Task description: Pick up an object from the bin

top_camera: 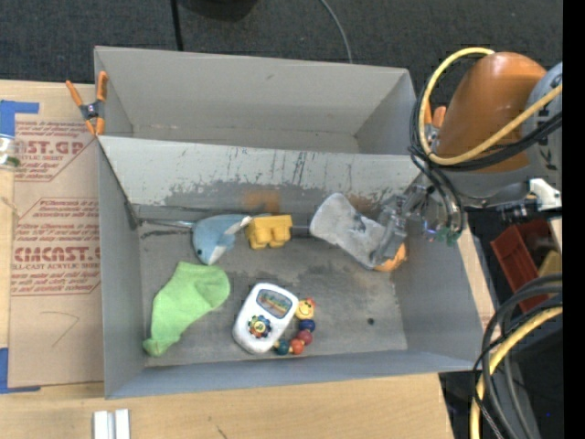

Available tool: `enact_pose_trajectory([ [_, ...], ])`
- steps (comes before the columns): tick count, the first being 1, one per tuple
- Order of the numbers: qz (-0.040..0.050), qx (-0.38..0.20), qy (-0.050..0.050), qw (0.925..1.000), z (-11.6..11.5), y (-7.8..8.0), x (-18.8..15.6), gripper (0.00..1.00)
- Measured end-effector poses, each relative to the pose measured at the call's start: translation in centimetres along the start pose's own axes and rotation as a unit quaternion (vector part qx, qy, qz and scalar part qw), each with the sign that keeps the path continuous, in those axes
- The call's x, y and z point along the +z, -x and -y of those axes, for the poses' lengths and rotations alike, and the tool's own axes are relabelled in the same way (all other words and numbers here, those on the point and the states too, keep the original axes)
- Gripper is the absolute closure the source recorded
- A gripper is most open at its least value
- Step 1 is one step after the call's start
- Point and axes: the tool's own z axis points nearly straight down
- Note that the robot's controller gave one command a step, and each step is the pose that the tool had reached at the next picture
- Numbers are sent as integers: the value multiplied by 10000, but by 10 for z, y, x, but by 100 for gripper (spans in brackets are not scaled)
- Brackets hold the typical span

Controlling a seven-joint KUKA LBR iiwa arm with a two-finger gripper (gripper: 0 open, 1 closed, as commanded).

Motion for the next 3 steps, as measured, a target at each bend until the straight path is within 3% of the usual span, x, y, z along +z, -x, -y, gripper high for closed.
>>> enact_pose_trajectory([
  [1, 20, 234, 0, 9997, -16, 8, -21, 100],
  [2, 54, 216, 7, 9998, -20, 7, 22, 100],
  [3, -17, 240, -9, 9997, -20, 5, 53, 100],
])
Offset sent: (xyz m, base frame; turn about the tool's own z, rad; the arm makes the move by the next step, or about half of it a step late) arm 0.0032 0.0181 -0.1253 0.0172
